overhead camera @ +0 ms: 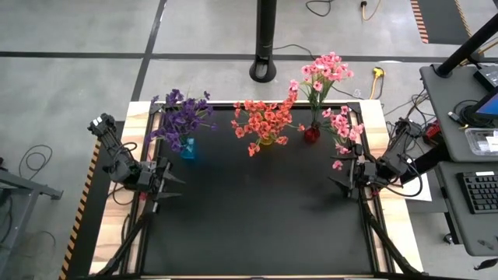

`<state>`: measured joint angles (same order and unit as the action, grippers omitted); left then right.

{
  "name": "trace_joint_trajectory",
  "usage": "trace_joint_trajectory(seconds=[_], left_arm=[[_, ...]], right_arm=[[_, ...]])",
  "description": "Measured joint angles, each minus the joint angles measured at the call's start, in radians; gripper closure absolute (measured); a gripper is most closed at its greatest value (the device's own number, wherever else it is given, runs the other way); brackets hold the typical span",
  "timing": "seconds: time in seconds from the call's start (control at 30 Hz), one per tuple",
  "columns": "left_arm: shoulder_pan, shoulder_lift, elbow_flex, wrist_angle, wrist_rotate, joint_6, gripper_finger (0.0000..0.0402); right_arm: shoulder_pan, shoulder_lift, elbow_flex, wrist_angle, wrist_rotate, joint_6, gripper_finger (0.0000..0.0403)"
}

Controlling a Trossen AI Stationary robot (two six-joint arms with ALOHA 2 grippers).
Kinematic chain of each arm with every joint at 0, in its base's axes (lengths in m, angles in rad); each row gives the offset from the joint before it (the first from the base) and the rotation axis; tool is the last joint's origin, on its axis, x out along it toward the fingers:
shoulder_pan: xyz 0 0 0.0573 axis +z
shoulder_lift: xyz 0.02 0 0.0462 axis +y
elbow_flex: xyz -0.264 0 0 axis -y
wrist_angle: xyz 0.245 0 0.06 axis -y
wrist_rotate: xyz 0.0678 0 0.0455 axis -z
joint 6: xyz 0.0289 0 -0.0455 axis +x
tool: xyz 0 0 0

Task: Sort flowers into vase by color
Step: Return to Home Position

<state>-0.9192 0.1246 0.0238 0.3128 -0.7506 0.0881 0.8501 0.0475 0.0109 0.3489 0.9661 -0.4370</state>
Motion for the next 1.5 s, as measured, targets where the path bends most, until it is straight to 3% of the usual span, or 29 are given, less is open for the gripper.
trace_joint_trajectory(seconds=[1.5], left_arm=[[0.0, 0.0, 0.0, -0.1, 0.01, -0.086, 0.0233]], right_arm=[[0.0, 0.0, 0.0, 0.0, 0.0, 0.0, 0.0078]])
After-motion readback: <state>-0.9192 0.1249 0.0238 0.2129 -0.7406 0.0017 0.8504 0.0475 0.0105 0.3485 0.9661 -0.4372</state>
